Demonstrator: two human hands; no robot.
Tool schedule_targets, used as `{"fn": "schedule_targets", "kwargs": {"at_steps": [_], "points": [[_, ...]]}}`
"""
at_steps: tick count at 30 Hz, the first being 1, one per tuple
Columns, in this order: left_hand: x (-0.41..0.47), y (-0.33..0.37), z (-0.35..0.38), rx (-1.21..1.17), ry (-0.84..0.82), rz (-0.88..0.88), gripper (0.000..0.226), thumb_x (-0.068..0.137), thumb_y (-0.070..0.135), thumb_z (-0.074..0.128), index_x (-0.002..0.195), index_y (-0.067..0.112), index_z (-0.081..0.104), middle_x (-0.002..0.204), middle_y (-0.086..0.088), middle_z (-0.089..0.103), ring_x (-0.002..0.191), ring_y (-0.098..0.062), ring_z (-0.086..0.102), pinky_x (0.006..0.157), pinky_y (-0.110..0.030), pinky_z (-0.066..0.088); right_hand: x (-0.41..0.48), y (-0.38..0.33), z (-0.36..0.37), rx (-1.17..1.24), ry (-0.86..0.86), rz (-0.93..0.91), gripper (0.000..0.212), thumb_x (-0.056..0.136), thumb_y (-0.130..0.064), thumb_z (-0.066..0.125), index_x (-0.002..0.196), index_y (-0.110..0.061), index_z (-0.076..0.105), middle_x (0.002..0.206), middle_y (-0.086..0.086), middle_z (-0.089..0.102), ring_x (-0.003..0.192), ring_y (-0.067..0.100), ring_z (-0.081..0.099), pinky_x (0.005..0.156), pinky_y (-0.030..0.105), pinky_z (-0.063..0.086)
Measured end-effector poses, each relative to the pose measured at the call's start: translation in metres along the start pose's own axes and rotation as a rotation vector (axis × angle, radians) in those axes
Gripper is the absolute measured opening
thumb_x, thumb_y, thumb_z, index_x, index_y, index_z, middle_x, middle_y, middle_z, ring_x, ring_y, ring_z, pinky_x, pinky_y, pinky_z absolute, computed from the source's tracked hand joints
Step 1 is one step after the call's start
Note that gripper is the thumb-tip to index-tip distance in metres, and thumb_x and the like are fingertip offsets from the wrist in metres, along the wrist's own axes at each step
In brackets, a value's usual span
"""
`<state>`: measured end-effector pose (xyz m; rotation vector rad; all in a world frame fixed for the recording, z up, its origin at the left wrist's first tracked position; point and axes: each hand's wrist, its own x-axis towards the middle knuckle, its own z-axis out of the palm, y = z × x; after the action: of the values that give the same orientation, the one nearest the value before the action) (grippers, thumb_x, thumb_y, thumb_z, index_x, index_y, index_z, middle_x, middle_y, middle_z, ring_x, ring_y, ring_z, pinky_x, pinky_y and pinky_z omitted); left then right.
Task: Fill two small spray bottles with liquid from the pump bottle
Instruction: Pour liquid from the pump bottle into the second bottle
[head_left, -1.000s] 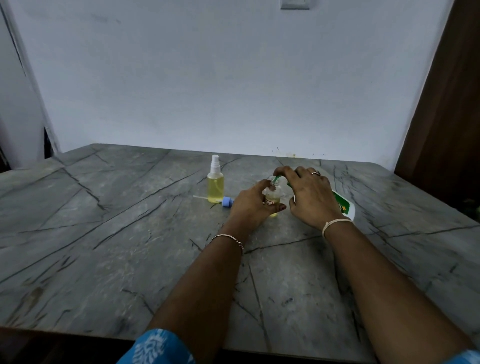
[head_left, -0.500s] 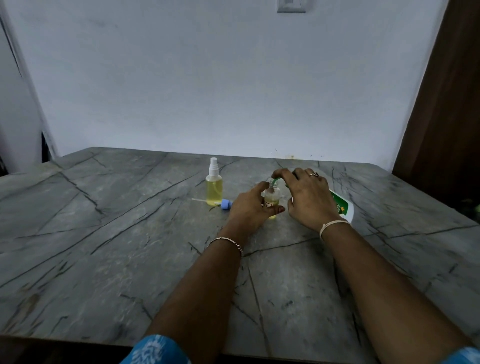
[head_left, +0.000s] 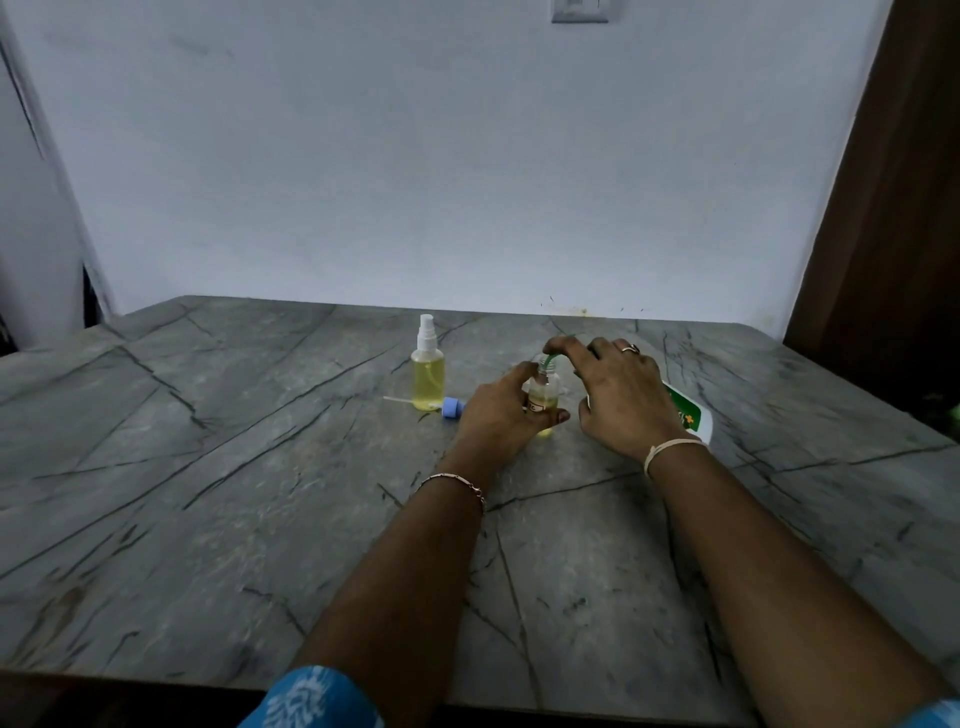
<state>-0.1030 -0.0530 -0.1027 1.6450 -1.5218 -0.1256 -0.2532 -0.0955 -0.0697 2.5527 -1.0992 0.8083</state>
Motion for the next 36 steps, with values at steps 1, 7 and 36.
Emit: {"fn": "schedule_targets", "kwargs": {"at_steps": [1,7,36], "points": [[0.0001,0.0003,0.0000,0.002,-0.001,-0.003,0.057,0.074,0.047,0.075,0.123,0.030,0.051,0.101,-0.002,0.069,0.091,-0.018,0.063,0.076,-0.027,0.047,0.0004,-0.0007,0.0003,0.007,0.005,0.005,0.072,0.076,-0.013,0.065,0.135,-0.037,0.032,0.118,0.006,0.057,0.114,0.029,0.050,0.094,0.046,0.042],[-0.0003,0.0016,-0.0005,0.006,0.001,-0.011,0.057,0.074,0.047,0.074,0.123,0.029,0.051,0.101,-0.002,0.069,0.090,-0.017,0.063,0.074,-0.025,0.045,0.0008,-0.0023,0.0007,0.001,0.021,0.010,0.072,0.076,-0.014,0.066,0.136,-0.036,0.033,0.120,0.006,0.057,0.115,0.030,0.050,0.095,0.046,0.042],[-0.0001,0.0028,0.0017,0.022,0.009,-0.007,0.056,0.076,0.049,0.072,0.123,0.030,0.048,0.105,-0.002,0.069,0.095,-0.021,0.063,0.077,-0.029,0.048,-0.0017,-0.0014,-0.0052,-0.012,-0.047,0.003,0.087,0.083,-0.014,0.062,0.146,-0.047,0.013,0.119,0.009,0.053,0.116,0.032,0.048,0.095,0.048,0.042]]}}
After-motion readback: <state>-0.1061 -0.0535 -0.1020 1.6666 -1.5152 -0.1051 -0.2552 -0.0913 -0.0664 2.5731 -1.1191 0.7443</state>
